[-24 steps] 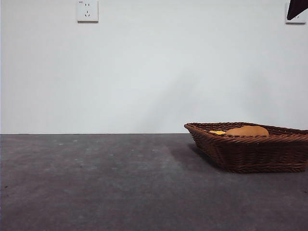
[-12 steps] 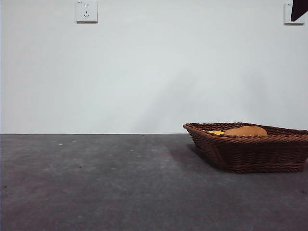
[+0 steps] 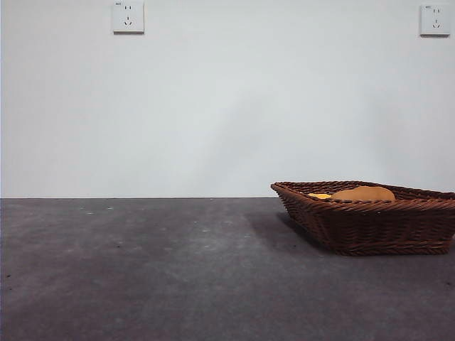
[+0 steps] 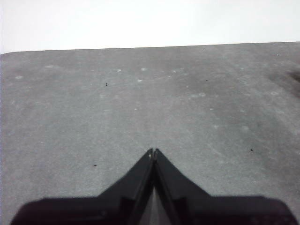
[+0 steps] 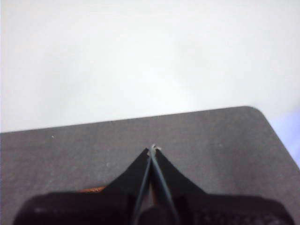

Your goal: Help me put the vegetables on the table into the basket

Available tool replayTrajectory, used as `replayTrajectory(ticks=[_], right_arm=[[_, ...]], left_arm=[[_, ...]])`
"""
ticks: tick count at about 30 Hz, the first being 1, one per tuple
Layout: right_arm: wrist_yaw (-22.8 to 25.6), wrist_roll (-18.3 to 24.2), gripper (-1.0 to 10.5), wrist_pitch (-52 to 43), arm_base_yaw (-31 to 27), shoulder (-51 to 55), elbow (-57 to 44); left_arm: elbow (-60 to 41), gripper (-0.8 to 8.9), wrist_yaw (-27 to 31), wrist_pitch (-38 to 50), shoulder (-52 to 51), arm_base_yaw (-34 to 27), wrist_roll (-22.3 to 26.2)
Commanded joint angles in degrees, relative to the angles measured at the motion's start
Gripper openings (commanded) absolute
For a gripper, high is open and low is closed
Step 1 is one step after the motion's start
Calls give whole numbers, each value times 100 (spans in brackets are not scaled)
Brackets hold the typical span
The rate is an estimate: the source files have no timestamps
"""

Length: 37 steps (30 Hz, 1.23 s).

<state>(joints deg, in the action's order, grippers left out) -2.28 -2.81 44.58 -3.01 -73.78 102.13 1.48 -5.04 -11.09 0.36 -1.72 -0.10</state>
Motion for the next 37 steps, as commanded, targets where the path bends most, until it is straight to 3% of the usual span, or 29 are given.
replayTrajectory(ticks=[1, 9, 14, 20, 22, 26, 35, 37], right_arm=[[22, -39, -1, -203, 4, 442, -564], [22, -39, -1, -1110, 4, 2166, -3084], [26, -39, -1, -656, -4, 3119, -4424], [37, -39, -1, 538, -9, 4179, -5751], [42, -52, -1, 935, -11, 4465, -6046], [42, -57, 0, 175, -157, 4931, -6255], [44, -31, 0, 203, -310, 5759, -6312], [343, 1167, 0, -496, -310, 5888, -6629]], left_arm=[[-57, -3, 17, 48, -15, -13, -31], [-59, -3, 17, 48, -15, -13, -31], [-59, -4, 17, 50, -15, -13, -31], [-59, -4, 17, 50, -15, -13, -31], [-59, -4, 17, 50, -15, -13, -31], [-57, -4, 17, 57, -13, -13, -31], [-57, -3, 17, 48, 55, -13, -31], [-57, -4, 17, 48, 55, -13, -31]])
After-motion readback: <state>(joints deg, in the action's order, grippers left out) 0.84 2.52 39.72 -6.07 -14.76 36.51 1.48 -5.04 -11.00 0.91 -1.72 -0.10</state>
